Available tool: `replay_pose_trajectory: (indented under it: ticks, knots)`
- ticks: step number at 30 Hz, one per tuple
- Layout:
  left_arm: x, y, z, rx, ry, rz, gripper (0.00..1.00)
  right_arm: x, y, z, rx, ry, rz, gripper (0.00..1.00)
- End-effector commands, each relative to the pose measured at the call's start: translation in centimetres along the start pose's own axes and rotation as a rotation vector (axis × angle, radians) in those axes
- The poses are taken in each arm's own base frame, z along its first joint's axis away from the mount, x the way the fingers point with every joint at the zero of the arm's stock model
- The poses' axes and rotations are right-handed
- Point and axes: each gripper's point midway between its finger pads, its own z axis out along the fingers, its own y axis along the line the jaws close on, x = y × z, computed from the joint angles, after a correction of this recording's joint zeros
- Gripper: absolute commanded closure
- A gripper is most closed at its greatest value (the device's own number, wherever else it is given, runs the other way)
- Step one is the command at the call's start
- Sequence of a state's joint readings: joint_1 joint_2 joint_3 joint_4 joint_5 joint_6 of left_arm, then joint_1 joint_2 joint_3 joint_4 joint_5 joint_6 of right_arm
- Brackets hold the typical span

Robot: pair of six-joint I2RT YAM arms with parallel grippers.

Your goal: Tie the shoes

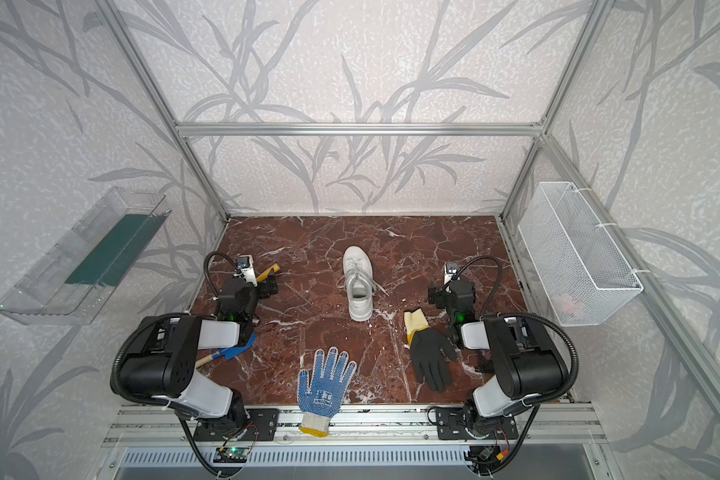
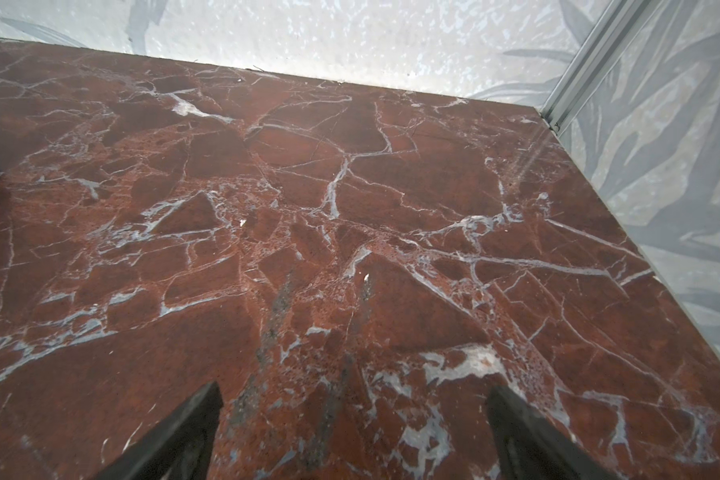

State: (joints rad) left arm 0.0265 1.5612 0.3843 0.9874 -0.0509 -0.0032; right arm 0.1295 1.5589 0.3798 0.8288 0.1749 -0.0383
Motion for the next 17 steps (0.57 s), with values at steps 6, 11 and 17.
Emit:
replay_pose_trajectory:
  ticks: [6,11,17]
  knots:
    - [1.5,-1.0,-0.7,0.068,0.031,0.012,0.01,-2.1,-0.3,-0.1,0.008,-0.069,0.006,0.01]
    - [1.4,0.0,-0.4,0.004,0.034,-0.007,0.01,-2.1,-0.3,-0.1,0.008,-0.069,0.008,0.01]
    - [1.6,0.3,-0.2,-0.009,0.048,-0.014,0.01,-2.1,-0.3,-0.1,0.008,-0.069,0.008,0.01]
